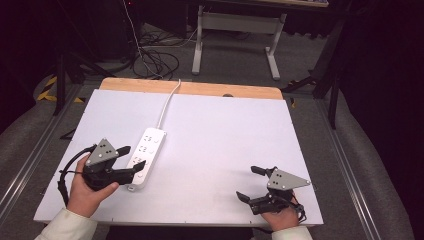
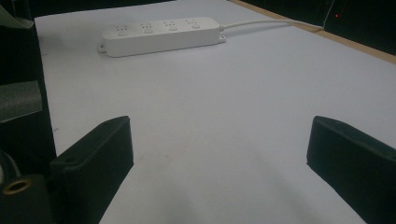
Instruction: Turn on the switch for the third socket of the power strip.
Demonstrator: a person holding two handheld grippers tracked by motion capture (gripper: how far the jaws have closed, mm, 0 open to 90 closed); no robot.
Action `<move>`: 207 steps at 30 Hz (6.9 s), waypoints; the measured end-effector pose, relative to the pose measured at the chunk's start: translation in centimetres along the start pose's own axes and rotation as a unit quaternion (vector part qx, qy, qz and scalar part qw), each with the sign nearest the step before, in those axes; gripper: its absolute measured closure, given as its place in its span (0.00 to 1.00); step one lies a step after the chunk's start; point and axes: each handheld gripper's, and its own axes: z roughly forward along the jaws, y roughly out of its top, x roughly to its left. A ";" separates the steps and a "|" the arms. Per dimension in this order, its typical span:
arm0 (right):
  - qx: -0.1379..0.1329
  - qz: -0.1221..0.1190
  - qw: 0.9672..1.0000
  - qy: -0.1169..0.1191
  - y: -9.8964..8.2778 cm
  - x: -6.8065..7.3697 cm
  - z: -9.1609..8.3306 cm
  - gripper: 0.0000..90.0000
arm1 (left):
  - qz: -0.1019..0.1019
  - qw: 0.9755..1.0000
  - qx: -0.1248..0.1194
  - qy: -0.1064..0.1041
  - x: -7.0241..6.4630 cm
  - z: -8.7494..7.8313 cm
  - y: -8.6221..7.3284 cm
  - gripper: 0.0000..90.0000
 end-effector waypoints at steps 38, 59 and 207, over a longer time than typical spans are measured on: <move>0.006 0.003 1.000 0.007 -0.2 -0.2 0.1 0.10 | -0.078 0.989 0.122 -0.025 2.9 6.4 -0.1 1.00; 0.005 0.008 1.000 0.016 -0.3 -0.4 0.1 0.10 | -0.071 0.984 0.163 -0.022 2.8 7.6 -0.6 1.00; -0.001 0.016 1.000 0.016 -0.4 -0.6 -0.3 0.10 | 0.005 1.000 -0.013 -0.011 1.7 -3.3 -0.5 0.13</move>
